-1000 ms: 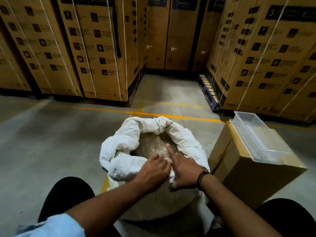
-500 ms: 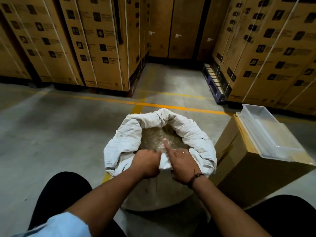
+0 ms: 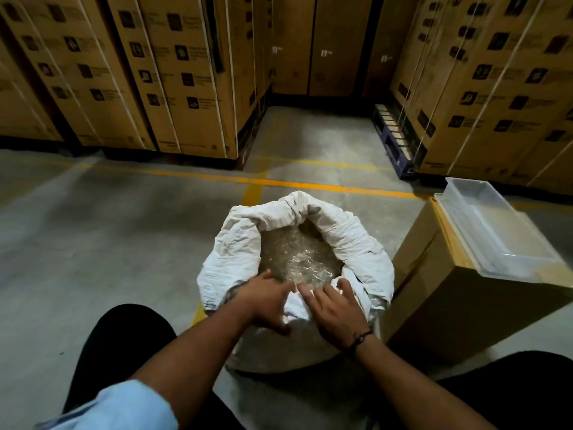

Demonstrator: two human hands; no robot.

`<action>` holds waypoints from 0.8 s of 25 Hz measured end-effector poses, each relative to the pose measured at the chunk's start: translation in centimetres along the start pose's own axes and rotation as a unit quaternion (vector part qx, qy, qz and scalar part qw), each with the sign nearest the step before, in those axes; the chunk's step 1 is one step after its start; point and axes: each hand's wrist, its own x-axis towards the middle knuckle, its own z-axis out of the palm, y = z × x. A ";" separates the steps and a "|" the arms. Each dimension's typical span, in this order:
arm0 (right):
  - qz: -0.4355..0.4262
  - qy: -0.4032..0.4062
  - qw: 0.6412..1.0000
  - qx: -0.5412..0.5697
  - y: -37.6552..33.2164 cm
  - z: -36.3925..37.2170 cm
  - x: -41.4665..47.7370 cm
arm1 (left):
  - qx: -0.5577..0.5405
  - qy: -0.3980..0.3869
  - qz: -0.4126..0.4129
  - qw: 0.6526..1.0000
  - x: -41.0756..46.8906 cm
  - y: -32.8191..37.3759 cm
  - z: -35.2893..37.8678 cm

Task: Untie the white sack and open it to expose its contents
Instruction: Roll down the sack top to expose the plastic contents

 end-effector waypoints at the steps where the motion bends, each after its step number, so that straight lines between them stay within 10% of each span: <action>1: 0.002 -0.028 1.000 0.012 0.0 -0.2 -0.1 | 0.001 0.012 -0.012 1.000 0.1 0.4 0.8; 7: 0.110 -0.312 0.928 0.172 0.8 -0.7 0.1 | 0.166 0.291 0.099 0.937 -0.2 3.0 5.9; 16: 0.025 -0.085 0.996 -0.003 -0.3 0.6 0.5 | -0.077 -0.012 -0.025 0.997 0.0 0.4 1.7; 20: 0.045 -0.225 0.969 0.090 0.6 -0.2 0.4 | 0.074 0.107 0.007 0.991 0.9 2.5 4.2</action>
